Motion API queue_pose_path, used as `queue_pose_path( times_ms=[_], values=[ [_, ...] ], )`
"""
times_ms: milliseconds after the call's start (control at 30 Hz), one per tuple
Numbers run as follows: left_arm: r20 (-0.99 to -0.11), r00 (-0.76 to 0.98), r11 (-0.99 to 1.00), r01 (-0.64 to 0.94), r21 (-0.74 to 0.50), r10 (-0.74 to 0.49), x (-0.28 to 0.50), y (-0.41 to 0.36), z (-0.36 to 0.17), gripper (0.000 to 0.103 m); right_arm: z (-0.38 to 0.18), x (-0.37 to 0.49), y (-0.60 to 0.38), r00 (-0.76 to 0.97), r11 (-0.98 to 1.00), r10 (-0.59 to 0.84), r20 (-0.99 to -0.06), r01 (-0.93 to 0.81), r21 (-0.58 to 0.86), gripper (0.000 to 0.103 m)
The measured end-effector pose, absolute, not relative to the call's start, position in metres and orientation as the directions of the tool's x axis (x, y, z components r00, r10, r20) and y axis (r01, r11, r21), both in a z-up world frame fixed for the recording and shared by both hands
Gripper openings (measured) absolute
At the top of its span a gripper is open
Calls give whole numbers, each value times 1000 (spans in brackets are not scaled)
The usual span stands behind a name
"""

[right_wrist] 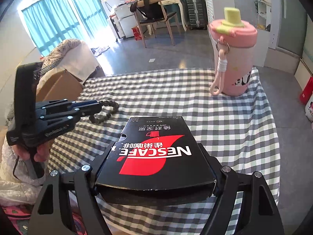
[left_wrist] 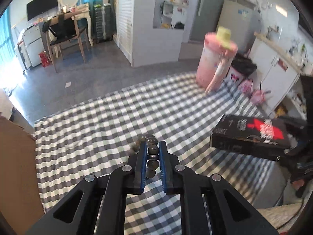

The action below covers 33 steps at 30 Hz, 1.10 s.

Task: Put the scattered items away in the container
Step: 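Carry the Nescafe box and bracelet into the box and release both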

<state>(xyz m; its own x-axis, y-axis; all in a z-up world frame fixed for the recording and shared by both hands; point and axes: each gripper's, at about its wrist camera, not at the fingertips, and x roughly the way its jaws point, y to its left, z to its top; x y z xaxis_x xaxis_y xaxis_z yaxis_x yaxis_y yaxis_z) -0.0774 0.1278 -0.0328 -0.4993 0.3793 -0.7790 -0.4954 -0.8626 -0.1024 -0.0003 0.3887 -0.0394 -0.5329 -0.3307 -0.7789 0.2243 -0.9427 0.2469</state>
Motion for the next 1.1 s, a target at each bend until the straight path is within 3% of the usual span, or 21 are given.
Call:
queue_pose_path(
  times_ms=[300,600,867,1100],
  values=[
    [-655,-644,-887,-454,-91,397,-46,83,54,12,2,7,360,-570,-928,-361,-738,298,224,78],
    [-524,-791,-938,-345,-45,316,-20,-4,130,12,77,1,260,-604,-851,-478,-637,499,165,78],
    [-556,-824,-992,-129,-10,113,-21,-110,134,12,98,-18,123,-529,-731,-579,-620,674,108,78],
    [-644,-764,-999,38,-2,-28,-43,-177,87,12,49,-55,14,-390,-670,-554,-735,733,117,78]
  ],
)
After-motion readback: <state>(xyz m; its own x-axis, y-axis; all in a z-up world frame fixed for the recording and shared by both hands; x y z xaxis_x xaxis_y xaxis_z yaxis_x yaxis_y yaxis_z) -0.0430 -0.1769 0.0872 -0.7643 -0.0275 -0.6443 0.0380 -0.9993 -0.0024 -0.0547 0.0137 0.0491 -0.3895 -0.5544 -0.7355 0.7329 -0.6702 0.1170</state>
